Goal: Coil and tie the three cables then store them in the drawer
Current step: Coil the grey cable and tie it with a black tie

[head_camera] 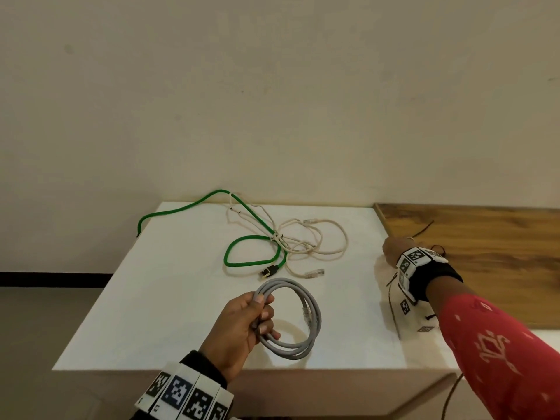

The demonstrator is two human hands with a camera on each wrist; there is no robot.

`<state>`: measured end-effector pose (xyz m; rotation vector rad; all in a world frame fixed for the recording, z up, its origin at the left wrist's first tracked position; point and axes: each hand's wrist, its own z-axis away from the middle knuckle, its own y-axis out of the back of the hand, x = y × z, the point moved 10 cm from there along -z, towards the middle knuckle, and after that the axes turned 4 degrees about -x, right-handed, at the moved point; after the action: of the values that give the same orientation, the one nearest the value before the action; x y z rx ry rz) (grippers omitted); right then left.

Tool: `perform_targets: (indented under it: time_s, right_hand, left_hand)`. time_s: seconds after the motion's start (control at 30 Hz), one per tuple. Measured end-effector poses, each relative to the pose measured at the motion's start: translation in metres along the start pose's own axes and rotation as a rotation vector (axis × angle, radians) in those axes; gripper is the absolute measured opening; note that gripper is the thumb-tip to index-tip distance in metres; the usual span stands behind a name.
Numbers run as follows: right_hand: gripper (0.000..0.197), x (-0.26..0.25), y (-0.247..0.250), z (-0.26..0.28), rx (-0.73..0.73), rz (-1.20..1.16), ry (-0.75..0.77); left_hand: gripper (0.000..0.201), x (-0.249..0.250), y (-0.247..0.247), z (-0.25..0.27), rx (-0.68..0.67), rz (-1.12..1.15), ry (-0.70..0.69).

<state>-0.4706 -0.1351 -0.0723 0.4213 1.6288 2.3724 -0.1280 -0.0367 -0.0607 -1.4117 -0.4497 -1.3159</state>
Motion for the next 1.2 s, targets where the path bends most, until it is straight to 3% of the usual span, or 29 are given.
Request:
perform_targets:
  time_s: [0.07,0.13,0.23,0.43,0.5,0.73,0.97,1.2]
  right_hand:
    - [0.023,-0.006,0.014,0.014,0.039,-0.017,0.007]
    - [0.036,-0.013,0.036,0.026,0.147,-0.130,0.053]
    - [0.046,-0.028,0.070,0.052,0.322,-0.366,0.199]
    - [0.018,-0.048,0.112,0.102,0.463,-0.651,0.401]
    - [0.019,-0.051,0.106,0.110,0.444,-0.594,0.381]
    - [0.023,-0.098,0.028,0.102,0.114,-0.203,0.367]
    - [0.028,-0.118,-0.003,0.078,0.051,0.037,0.245]
    - [0.025,-0.129,0.005,0.092,0.081,0.018,0.291]
  left_hand:
    - [0.023,0.000,0.001,0.001,0.007,-0.003,-0.004]
    - [0.023,0.001,0.002,0.001,0.017,-0.009,-0.012]
    - [0.023,0.007,0.003,0.005,0.037,-0.019,-0.025]
    - [0.024,0.024,-0.002,0.024,0.068,-0.028,-0.078]
    - [0.024,0.027,-0.001,0.035,0.074,-0.027,-0.090]
    - [0.024,0.027,0.001,0.049,0.089,-0.047,-0.095]
    - [0.024,0.025,0.007,0.042,0.081,-0.086,-0.097]
    - [0.025,0.020,0.015,0.039,0.108,-0.100,-0.097]
